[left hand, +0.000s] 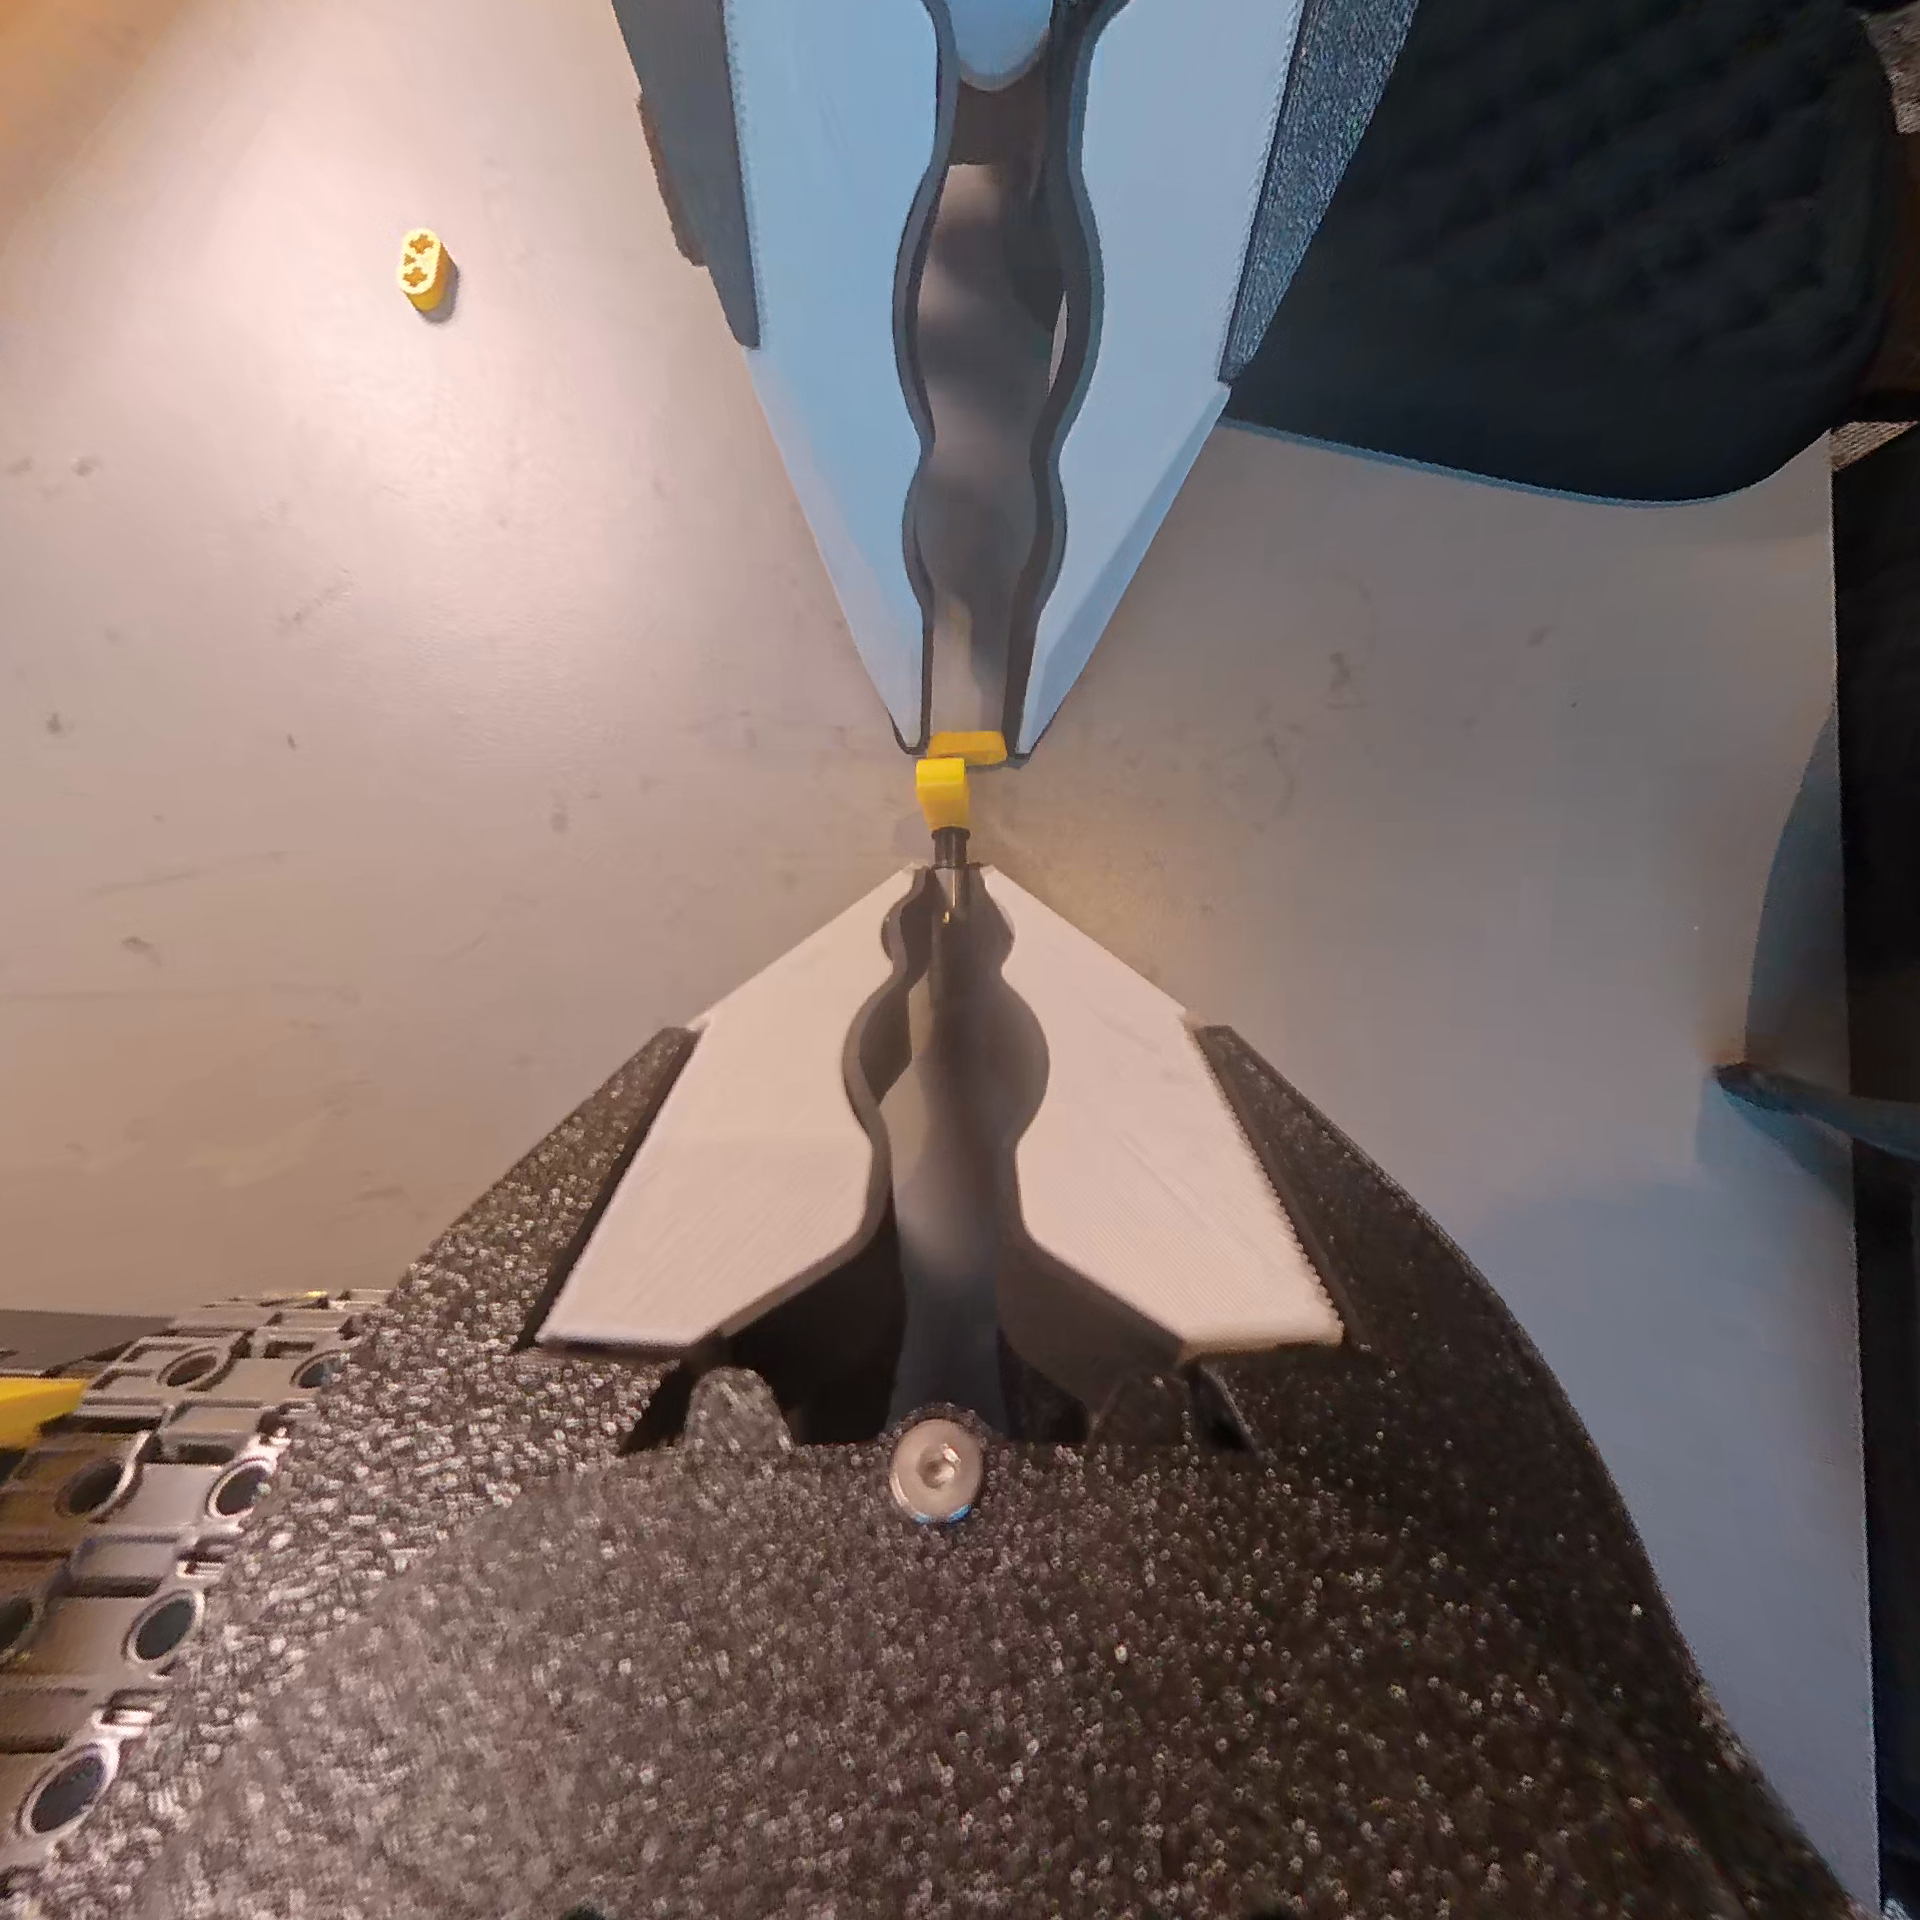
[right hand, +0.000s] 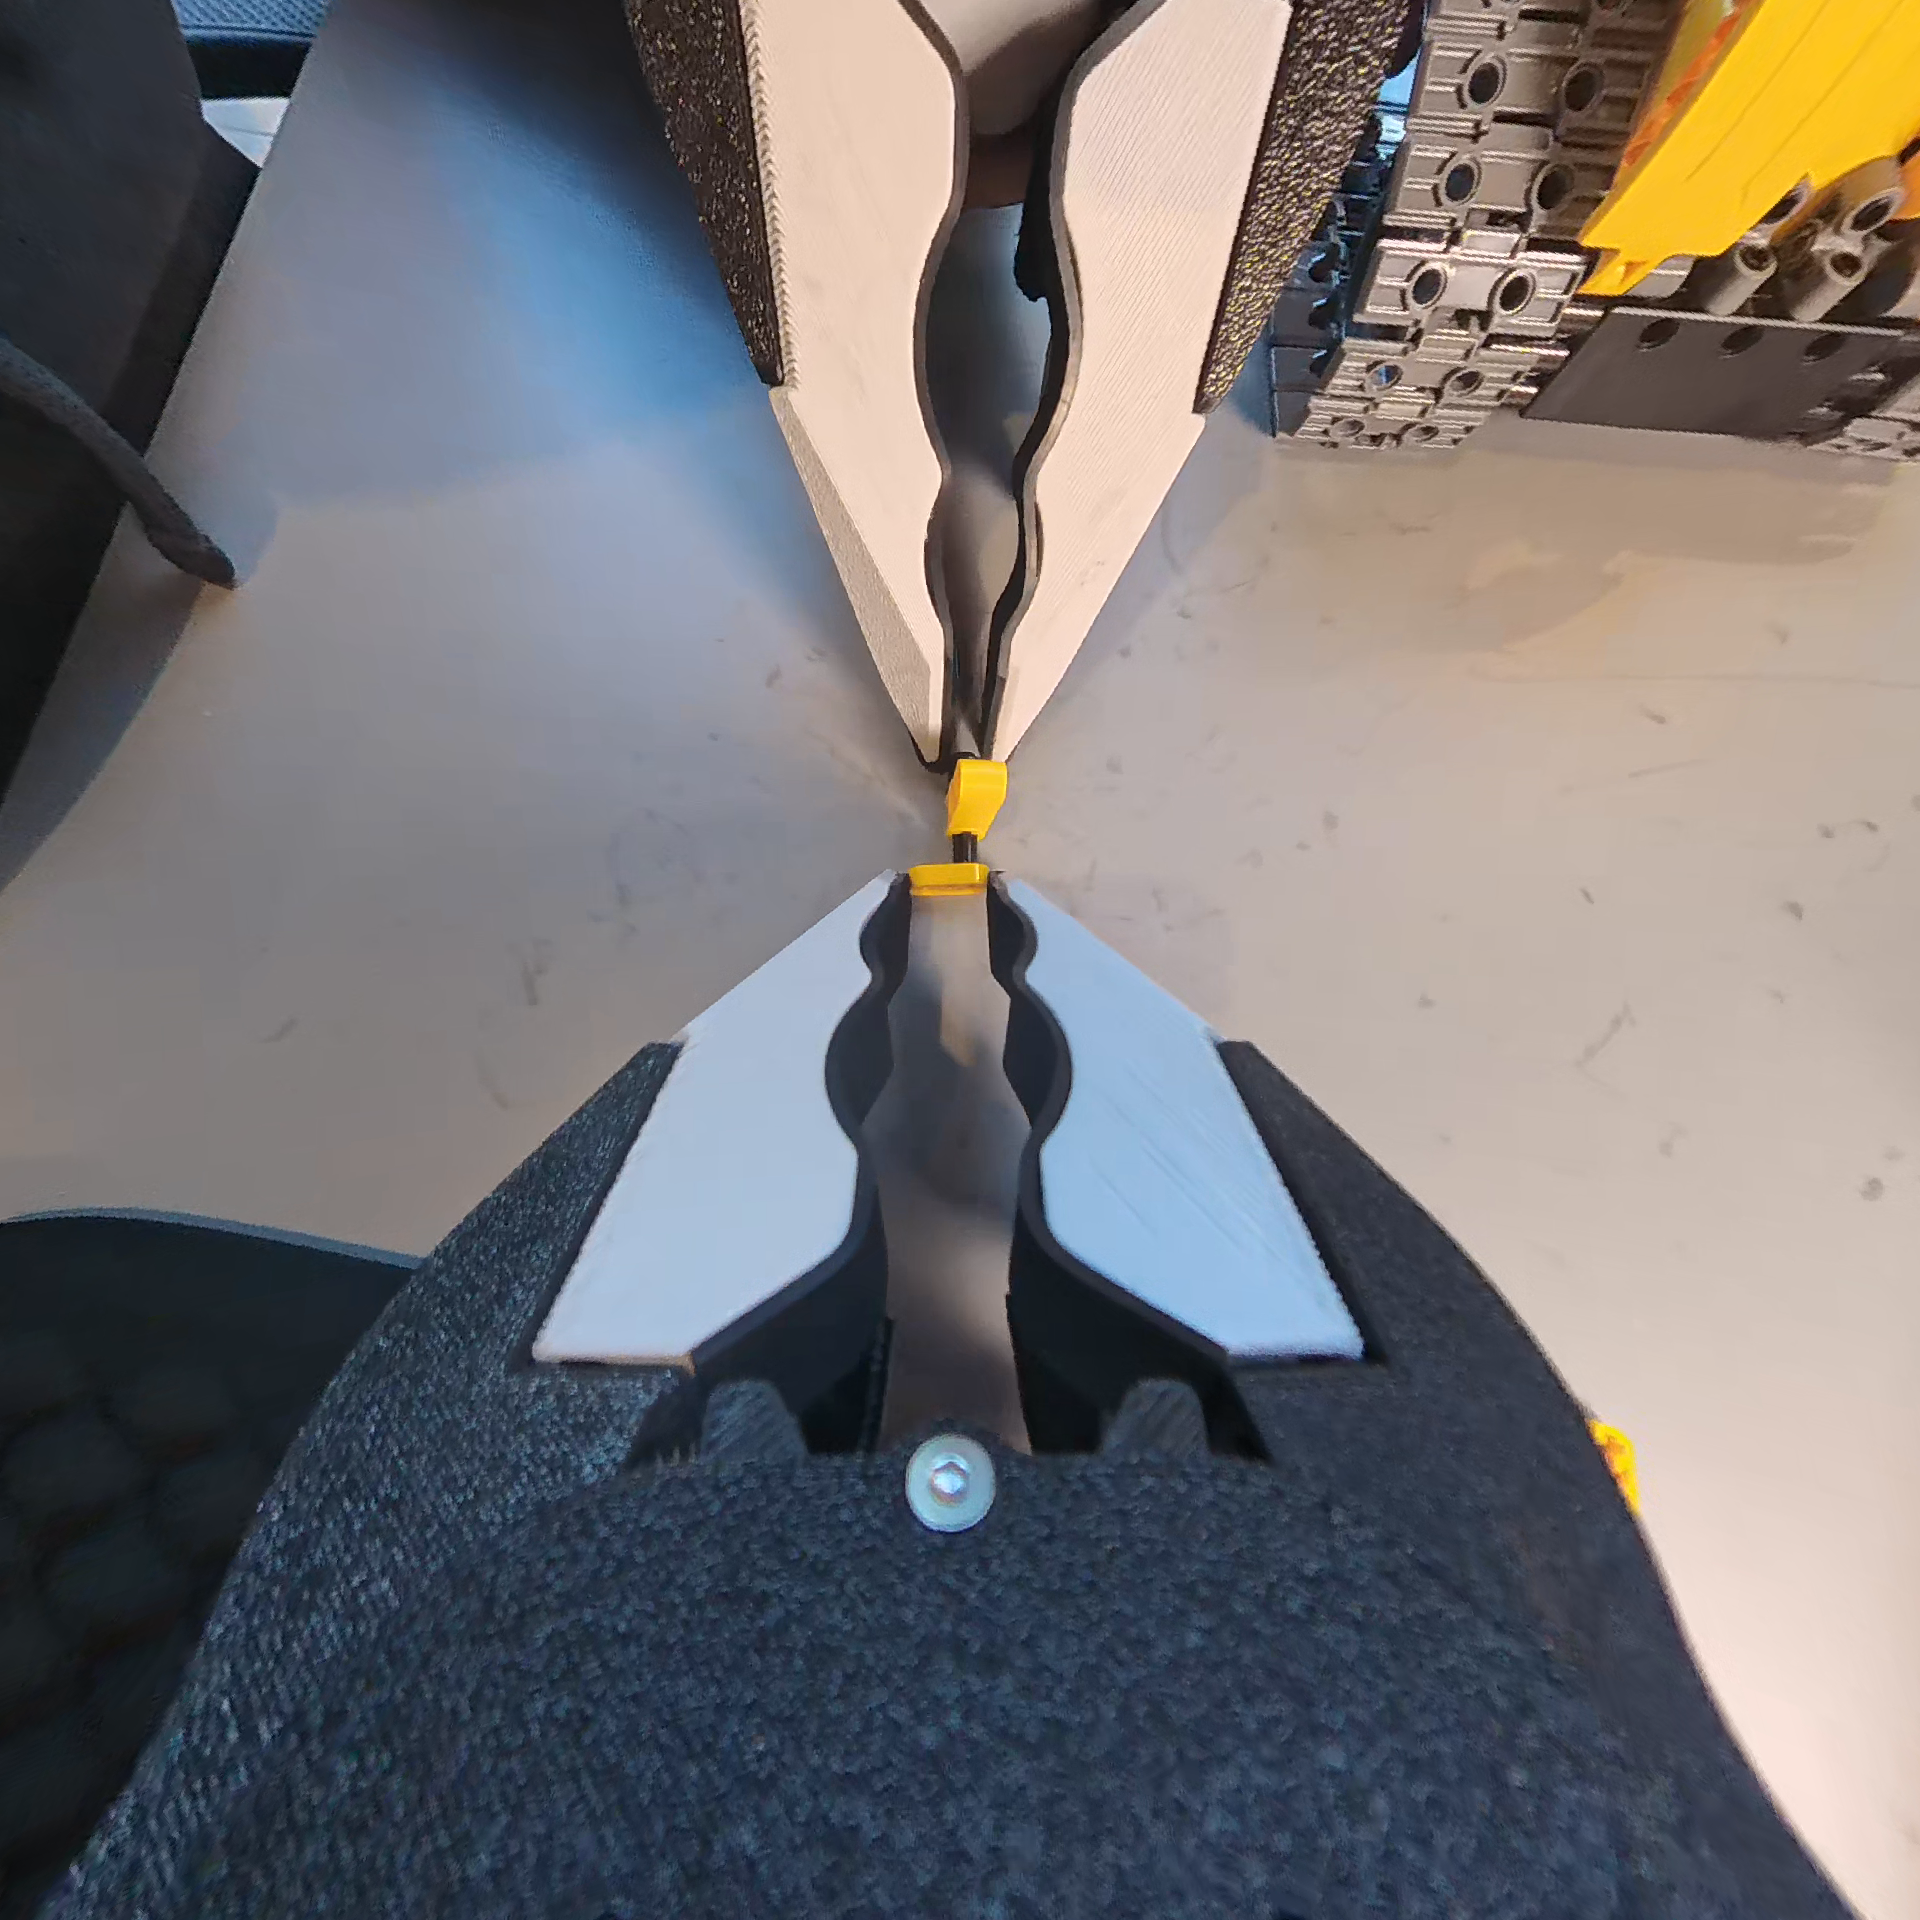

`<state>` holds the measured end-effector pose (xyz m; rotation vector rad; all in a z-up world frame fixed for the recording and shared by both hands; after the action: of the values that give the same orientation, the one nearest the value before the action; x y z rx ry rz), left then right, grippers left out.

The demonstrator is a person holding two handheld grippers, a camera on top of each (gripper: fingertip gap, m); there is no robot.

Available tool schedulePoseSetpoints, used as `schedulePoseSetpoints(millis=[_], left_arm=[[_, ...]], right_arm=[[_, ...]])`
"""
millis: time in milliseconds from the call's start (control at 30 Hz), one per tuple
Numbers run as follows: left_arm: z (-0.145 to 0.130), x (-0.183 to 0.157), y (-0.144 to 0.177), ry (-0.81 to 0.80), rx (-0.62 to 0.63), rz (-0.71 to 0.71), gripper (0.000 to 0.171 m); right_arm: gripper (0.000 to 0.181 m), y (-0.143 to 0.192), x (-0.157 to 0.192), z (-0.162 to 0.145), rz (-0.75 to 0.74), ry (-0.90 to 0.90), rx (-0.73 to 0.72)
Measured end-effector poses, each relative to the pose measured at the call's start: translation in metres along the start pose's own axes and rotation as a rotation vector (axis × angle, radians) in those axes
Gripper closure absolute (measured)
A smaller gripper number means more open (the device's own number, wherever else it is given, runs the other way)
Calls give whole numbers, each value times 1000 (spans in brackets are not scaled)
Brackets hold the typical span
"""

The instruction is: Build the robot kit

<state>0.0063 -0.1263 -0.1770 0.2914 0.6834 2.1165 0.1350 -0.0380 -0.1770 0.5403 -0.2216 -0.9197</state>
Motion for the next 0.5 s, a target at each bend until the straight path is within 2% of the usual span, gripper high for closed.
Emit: schedulePoseSetpoints(millis=[333, 500], left_arm=[[1, 2, -1, 57, 5, 2, 167], [2, 2, -2, 25, 9, -6, 167]], right_arm=[[167, 0, 2, -1, -11, 7, -13], [168, -1, 1, -1, -8, 12, -20]])
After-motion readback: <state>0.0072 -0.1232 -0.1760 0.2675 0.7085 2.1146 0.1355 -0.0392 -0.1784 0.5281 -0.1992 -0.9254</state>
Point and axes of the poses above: each gripper's, where its closed fingertips meet, y back along the fingers, z out of its top, x = y × z across the jaws, the point moved 10 cm from there along y, back along the fingers, and after that the axes turned 13 degrees about -x, right-handed, at the moved point
